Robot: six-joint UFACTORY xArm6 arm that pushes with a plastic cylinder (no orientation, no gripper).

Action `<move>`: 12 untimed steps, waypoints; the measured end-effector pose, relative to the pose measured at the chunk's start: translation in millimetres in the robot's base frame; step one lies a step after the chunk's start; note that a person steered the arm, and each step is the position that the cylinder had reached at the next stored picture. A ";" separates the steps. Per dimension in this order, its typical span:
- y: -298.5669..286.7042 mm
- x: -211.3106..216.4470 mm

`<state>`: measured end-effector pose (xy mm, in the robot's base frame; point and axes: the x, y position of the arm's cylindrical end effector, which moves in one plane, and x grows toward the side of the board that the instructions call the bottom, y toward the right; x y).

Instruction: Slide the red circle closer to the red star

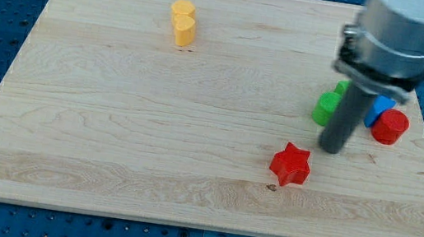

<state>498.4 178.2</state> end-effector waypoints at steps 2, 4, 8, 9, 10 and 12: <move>149.7 -5.1; 127.8 -52.4; 83.9 -42.1; 48.9 -18.3; 14.9 7.5; -19.0 38.7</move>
<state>537.1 159.2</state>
